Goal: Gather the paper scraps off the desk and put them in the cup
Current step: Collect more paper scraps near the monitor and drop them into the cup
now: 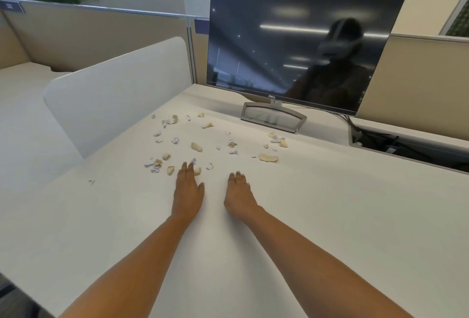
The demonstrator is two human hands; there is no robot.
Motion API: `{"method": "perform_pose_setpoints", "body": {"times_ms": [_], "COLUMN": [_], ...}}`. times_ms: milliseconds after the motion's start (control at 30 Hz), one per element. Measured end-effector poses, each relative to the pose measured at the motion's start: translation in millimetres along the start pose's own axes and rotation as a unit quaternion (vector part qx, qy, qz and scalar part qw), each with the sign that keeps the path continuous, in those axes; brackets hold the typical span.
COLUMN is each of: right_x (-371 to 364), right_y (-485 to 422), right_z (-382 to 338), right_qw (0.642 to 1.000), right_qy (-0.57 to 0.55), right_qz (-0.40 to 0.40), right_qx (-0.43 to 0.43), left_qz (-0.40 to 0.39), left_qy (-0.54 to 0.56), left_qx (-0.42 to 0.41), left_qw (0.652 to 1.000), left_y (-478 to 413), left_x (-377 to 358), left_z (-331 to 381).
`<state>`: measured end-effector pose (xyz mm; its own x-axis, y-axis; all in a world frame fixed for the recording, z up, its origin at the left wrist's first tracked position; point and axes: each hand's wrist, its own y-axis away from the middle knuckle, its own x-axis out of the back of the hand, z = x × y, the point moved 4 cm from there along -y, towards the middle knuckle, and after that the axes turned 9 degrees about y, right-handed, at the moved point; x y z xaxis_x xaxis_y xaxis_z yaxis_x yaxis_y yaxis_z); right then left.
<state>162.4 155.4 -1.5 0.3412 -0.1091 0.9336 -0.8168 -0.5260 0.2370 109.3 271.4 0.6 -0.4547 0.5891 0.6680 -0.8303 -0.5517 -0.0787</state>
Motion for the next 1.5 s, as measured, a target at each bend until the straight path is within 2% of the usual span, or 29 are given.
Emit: {"method": "perform_pose_setpoints", "body": {"times_ms": [200, 400, 533, 733, 933, 1233, 1500], "right_x": [0.0, -3.9, -6.4, 0.7, 3.4, 12.9, 39.3], "right_y": [-24.3, -40.3, -36.9, -17.1, 7.7, 47.8, 102.1], "right_z": [-29.0, -42.8, -38.0, -29.1, -10.8, 29.4, 122.5], "right_qw": [0.998, 0.992, 0.979, 0.971, 0.956, 0.955, 0.968], "right_qy": [0.001, 0.078, 0.159, 0.146, 0.162, 0.172, 0.155], "right_qz": [-0.003, 0.008, 0.030, 0.104, 0.113, 0.104, 0.119], "right_qx": [0.069, 0.103, 0.123, 0.158, 0.216, 0.216, 0.158], "left_qz": [-0.026, -0.045, -0.039, -0.038, -0.048, -0.053, -0.042], "left_qy": [-0.025, -0.074, -0.062, -0.059, -0.080, -0.183, -0.079], "left_qx": [-0.043, -0.025, -0.019, 0.003, -0.011, -0.042, -0.065], "left_qw": [0.998, 0.996, 0.997, 0.998, 0.996, 0.981, 0.994], "left_y": [-10.0, -12.7, -11.1, -9.0, 5.4, 41.4, 83.2], "left_x": [-5.5, -11.5, -12.4, -5.9, -0.8, -15.1, -62.3], "left_z": [-3.8, -7.7, -8.0, -8.5, 4.7, 29.3, 88.9]}}
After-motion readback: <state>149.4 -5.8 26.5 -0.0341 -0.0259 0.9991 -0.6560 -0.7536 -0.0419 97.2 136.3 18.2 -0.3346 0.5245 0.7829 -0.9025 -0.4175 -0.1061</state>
